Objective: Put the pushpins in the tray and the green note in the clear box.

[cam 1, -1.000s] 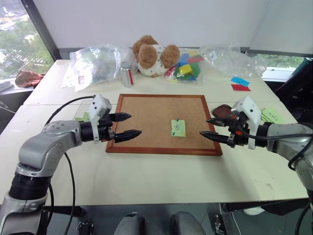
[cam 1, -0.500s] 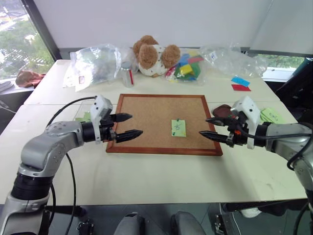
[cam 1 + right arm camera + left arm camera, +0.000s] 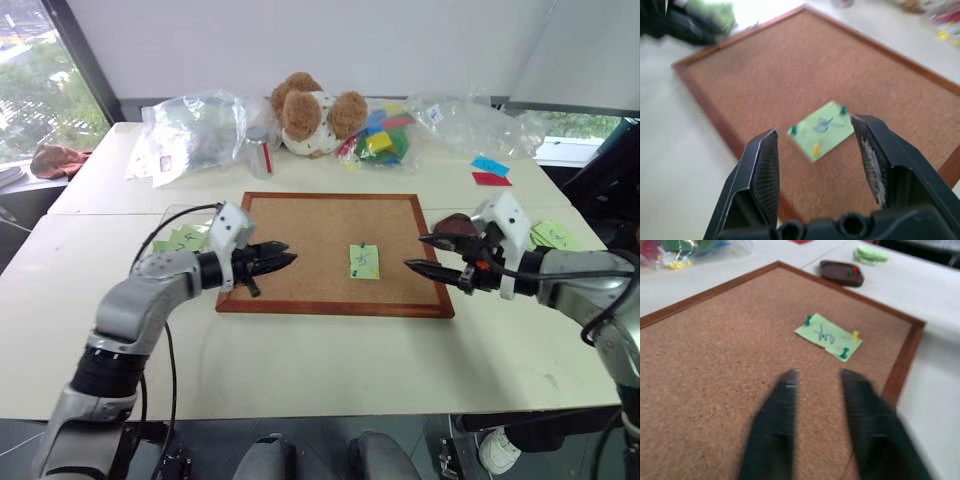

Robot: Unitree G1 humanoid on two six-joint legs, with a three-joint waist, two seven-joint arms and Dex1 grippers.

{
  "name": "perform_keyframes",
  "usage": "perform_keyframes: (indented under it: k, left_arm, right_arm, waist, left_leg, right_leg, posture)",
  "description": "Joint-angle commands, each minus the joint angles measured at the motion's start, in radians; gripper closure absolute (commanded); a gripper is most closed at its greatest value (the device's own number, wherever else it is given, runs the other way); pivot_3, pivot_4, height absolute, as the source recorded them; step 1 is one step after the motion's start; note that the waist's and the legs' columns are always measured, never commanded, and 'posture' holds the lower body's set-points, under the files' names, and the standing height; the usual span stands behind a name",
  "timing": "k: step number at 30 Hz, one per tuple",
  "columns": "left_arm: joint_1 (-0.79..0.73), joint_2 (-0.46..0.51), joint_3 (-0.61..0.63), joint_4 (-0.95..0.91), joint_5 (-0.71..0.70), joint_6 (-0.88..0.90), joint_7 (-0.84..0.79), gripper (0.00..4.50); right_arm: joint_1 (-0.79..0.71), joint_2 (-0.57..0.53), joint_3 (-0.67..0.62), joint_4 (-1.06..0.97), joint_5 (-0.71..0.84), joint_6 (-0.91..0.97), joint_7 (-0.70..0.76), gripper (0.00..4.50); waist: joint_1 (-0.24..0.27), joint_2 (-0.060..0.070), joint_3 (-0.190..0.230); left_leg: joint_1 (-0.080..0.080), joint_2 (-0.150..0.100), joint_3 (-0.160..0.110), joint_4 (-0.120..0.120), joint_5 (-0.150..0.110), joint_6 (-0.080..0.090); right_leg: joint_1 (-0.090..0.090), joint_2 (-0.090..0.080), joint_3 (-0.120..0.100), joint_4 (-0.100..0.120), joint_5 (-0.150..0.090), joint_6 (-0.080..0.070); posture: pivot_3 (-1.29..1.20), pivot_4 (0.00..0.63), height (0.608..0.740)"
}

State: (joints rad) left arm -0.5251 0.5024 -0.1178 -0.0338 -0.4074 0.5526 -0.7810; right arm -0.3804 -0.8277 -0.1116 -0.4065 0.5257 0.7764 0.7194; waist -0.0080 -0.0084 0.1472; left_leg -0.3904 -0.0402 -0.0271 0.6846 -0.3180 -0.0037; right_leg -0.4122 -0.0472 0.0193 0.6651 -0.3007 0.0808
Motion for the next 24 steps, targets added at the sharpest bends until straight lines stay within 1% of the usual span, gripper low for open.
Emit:
perform_keyframes:
  k: [1, 5, 11, 14, 18, 21, 22, 24]
  left_arm:
    - [-0.041, -0.076, -0.063, 0.120, 0.101, -0.113, 0.037, 4.44]
    - [-0.057, -0.126, -0.094, 0.214, 0.151, -0.156, 0.023, 4.44]
    - [-0.050, -0.163, -0.122, 0.346, 0.234, -0.229, 0.024, 4.44]
    - [-0.043, -0.173, -0.109, 0.367, 0.237, -0.234, 0.019, 4.44]
    - [-0.033, -0.172, -0.104, 0.379, 0.251, -0.246, 0.015, 4.44]
    - [-0.031, -0.170, -0.098, 0.375, 0.250, -0.243, 0.017, 4.50]
    - [-0.030, -0.170, -0.096, 0.373, 0.250, -0.243, 0.019, 4.50]
    - [-0.027, -0.168, -0.094, 0.371, 0.253, -0.244, 0.024, 4.50]
  right_arm:
    - [-0.066, 0.042, 0.057, 0.048, -0.064, -0.006, -0.065, 1.98]
    - [-0.131, 0.095, 0.131, 0.118, -0.124, 0.015, -0.112, 1.98]
    - [-0.233, 0.203, 0.210, 0.264, -0.192, 0.047, -0.163, 1.98]
    - [-0.275, 0.250, 0.236, 0.336, -0.226, 0.028, -0.174, 1.98]
    - [-0.332, 0.326, 0.270, 0.486, -0.272, -0.038, -0.174, 1.98]
    - [-0.354, 0.359, 0.288, 0.575, -0.310, -0.091, -0.166, 2.82]
    - [-0.358, 0.367, 0.291, 0.600, -0.321, -0.108, -0.165, 3.27]
    - [-0.362, 0.382, 0.292, 0.639, -0.337, -0.132, -0.161, 3.27]
  waist:
    - [0.000, 0.000, 0.000]
    - [-0.004, 0.000, 0.000]
    - [-0.003, 0.000, 0.000]
    - [-0.002, 0.000, -0.001]
    - [-0.004, 0.000, -0.001]
    - [-0.004, 0.000, -0.001]
    - [-0.004, 0.000, -0.001]
    - [-0.004, 0.000, -0.001]
  left_leg:
    - [0.000, 0.000, 0.000, 0.000, 0.000, 0.000]
    - [-0.001, 0.000, 0.000, -0.001, 0.001, -0.001]
    - [-0.002, 0.000, 0.001, -0.001, 0.001, -0.002]
    - [-0.001, 0.000, 0.001, 0.000, 0.001, -0.002]
    - [0.000, 0.000, 0.001, 0.000, 0.001, -0.002]
    - [0.000, 0.000, 0.001, 0.000, 0.001, -0.002]
    - [0.000, 0.000, 0.001, 0.000, 0.001, -0.002]
    - [0.000, 0.000, 0.001, 0.000, 0.001, -0.002]
  right_leg:
    - [0.000, 0.000, 0.000, 0.000, 0.000, 0.000]
    - [-0.003, 0.001, 0.000, 0.001, 0.000, 0.000]
    - [-0.005, 0.001, 0.001, 0.002, 0.000, 0.000]
    - [-0.003, 0.001, 0.000, 0.002, 0.000, 0.000]
    - [-0.002, 0.000, 0.000, 0.002, 0.000, 0.000]
    - [-0.002, 0.000, 0.000, 0.003, 0.000, 0.000]
    - [-0.002, 0.001, 0.000, 0.003, 0.000, 0.000]
    - [-0.002, 0.000, 0.000, 0.003, 0.000, 0.000]
  posture:
    - [0.00, 0.150, 0.740]
    - [0.00, 0.150, 0.740]
    - [0.00, 0.150, 0.740]
    - [0.00, 0.150, 0.740]
    - [0.00, 0.150, 0.740]
    - [0.00, 0.150, 0.740]
    - [0.00, 0.150, 0.740]
    - [0.00, 0.150, 0.740]
